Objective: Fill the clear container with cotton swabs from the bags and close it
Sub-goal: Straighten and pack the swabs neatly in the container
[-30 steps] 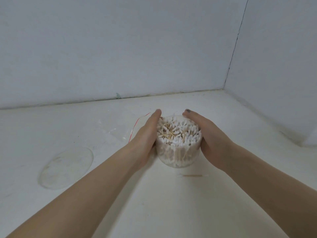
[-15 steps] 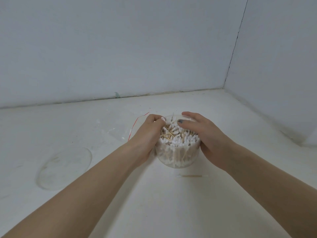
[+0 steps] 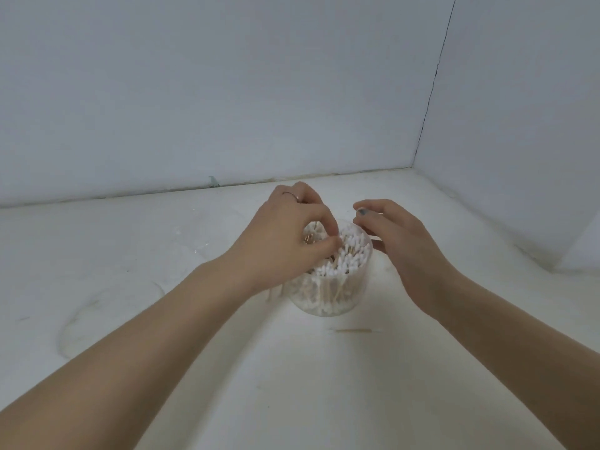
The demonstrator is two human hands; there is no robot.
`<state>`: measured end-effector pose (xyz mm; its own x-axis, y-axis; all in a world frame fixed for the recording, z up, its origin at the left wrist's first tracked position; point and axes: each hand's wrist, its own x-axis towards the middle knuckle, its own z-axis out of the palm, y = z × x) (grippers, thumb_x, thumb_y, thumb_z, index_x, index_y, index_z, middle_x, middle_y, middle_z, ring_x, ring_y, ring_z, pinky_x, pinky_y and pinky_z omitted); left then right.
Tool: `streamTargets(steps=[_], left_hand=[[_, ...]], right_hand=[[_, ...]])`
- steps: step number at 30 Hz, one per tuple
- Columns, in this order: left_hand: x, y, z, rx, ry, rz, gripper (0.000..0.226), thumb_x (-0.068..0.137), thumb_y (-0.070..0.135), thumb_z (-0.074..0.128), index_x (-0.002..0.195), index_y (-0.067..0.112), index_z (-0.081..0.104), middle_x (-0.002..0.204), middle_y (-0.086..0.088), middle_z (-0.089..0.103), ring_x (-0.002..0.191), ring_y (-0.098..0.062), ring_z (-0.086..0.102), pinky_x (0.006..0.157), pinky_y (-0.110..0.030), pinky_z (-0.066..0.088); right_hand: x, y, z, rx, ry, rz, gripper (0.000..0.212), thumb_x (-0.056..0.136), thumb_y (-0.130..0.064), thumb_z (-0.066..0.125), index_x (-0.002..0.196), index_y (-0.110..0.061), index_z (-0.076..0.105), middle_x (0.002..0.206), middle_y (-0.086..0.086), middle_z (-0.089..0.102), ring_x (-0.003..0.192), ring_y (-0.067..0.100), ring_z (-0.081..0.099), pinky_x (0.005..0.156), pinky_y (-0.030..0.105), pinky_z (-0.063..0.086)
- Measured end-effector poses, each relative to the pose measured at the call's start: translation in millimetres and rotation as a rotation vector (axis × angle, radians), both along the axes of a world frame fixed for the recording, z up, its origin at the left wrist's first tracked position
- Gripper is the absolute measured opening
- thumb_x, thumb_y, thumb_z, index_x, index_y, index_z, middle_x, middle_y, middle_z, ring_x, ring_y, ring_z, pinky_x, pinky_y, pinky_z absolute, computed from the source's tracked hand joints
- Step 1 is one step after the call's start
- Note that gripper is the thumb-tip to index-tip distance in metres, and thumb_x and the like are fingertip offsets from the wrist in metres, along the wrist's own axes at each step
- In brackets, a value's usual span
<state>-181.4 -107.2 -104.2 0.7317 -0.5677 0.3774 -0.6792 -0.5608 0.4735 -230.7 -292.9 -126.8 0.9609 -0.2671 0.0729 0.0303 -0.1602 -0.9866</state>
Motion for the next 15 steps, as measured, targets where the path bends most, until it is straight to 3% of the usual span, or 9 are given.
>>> streamTargets(steps=[4,7,11,15], left_hand=[[5,-8,7,0.187,-0.129,-0.03,0.01,0.092,0.044,0.069,0.088,0.035,0.074,0.099,0.014,0.058,0.102,-0.012,0.042,0.095,-0.034,0.038],[8,-9,12,0.207,-0.153,-0.058,0.013,0.094,0.038,0.066,0.083,0.033,0.069,0.09,0.014,0.062,0.094,-0.012,0.046,0.093,-0.038,0.041],[10,-4,30,-0.024,-0.149,-0.022,0.013,0.099,0.028,0.064,0.089,0.021,0.071,0.092,0.009,0.065,0.094,-0.011,0.055,0.089,-0.029,0.044],[4,-8,41,-0.256,-0.082,-0.024,0.011,0.098,0.025,0.067,0.089,0.021,0.071,0.094,0.006,0.068,0.091,-0.007,0.058,0.085,-0.018,0.043]], right_hand=[[-3,2,-5,0.078,0.0,0.003,0.019,0.096,-0.034,0.055,0.107,-0.026,0.069,0.111,-0.001,0.072,0.109,0.018,0.067,0.104,0.045,0.049],[-3,3,-7,0.135,0.005,0.004,0.022,0.1,-0.033,0.051,0.109,-0.021,0.067,0.109,0.002,0.071,0.106,0.017,0.068,0.103,0.044,0.051],[-4,2,-5,0.181,0.022,0.008,0.027,0.102,-0.037,0.045,0.111,-0.02,0.064,0.104,-0.002,0.075,0.097,0.009,0.071,0.097,0.034,0.051],[-3,0,-1,0.254,0.037,-0.006,0.032,0.104,-0.038,0.041,0.119,-0.018,0.062,0.109,0.002,0.074,0.101,0.011,0.07,0.099,0.033,0.051]])
